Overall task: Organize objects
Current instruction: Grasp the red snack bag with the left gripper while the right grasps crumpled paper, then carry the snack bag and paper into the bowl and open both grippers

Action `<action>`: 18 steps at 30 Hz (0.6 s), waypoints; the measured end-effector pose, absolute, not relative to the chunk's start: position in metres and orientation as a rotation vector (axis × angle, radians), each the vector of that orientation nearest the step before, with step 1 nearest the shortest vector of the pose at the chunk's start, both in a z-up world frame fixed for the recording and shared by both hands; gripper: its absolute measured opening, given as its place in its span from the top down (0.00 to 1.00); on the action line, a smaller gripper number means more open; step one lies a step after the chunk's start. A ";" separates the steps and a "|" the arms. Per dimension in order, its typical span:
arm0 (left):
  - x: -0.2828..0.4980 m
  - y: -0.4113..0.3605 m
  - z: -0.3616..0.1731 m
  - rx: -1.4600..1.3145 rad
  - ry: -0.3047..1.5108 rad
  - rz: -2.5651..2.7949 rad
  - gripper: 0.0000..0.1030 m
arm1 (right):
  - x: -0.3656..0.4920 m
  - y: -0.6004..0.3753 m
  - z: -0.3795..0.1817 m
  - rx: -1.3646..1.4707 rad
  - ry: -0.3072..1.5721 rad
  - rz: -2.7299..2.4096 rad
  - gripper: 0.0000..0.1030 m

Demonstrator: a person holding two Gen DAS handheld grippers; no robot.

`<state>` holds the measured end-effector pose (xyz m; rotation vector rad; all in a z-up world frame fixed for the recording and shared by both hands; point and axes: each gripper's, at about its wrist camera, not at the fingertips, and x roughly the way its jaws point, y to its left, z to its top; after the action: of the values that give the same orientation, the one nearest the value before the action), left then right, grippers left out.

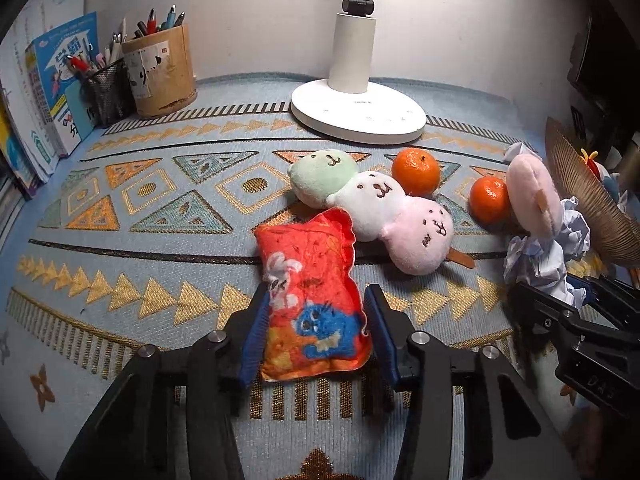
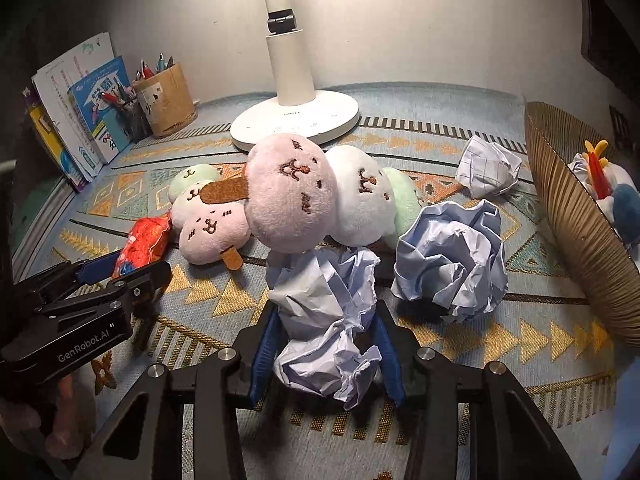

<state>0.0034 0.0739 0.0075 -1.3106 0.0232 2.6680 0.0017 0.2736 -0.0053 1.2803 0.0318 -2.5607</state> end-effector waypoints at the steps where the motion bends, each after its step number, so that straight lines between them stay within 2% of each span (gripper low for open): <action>1: 0.006 0.074 0.008 -1.312 0.017 2.667 0.64 | 0.005 0.274 -0.005 1.281 0.034 -2.552 0.58; 11: 0.055 0.069 0.010 -1.271 -0.219 2.594 0.67 | 0.054 0.301 0.009 1.261 -0.103 -2.471 0.58; 18: 0.073 0.105 0.042 -1.147 -0.179 2.573 0.67 | 0.073 0.341 0.034 1.217 -0.223 -2.502 0.58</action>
<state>0.0726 0.1046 0.0424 -1.1470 -0.1792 2.5727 0.0732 0.3410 0.0343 1.2169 -0.2226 -2.5019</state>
